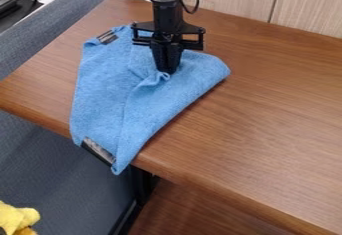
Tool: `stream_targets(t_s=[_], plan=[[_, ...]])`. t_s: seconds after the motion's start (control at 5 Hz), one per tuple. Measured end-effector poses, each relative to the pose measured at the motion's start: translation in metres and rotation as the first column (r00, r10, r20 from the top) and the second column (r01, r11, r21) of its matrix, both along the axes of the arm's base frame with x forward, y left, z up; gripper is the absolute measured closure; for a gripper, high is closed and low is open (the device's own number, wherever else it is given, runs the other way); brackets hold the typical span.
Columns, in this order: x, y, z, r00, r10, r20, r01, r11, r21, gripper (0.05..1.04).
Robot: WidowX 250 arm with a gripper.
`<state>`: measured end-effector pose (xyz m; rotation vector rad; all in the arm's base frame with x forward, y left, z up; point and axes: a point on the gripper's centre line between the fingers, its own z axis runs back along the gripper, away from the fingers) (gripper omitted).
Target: Fold the cloth from bottom right to top left
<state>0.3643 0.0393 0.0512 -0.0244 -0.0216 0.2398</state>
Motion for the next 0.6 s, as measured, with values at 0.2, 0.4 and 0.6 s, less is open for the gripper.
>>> stream_targets(t_s=[0.2, 0.4, 0.6], plan=[[-0.003, 0.005, 0.001, 1.000, 0.003, -0.025, -0.002, 1.000, 0.028, 0.536], [-0.007, 0.002, 0.001, 0.999, -0.022, -0.030, 0.024, 0.998, 0.054, 0.234], [-0.011, 0.000, 0.020, 0.999, -0.029, 0.019, 0.028, 0.998, 0.064, 0.070]])
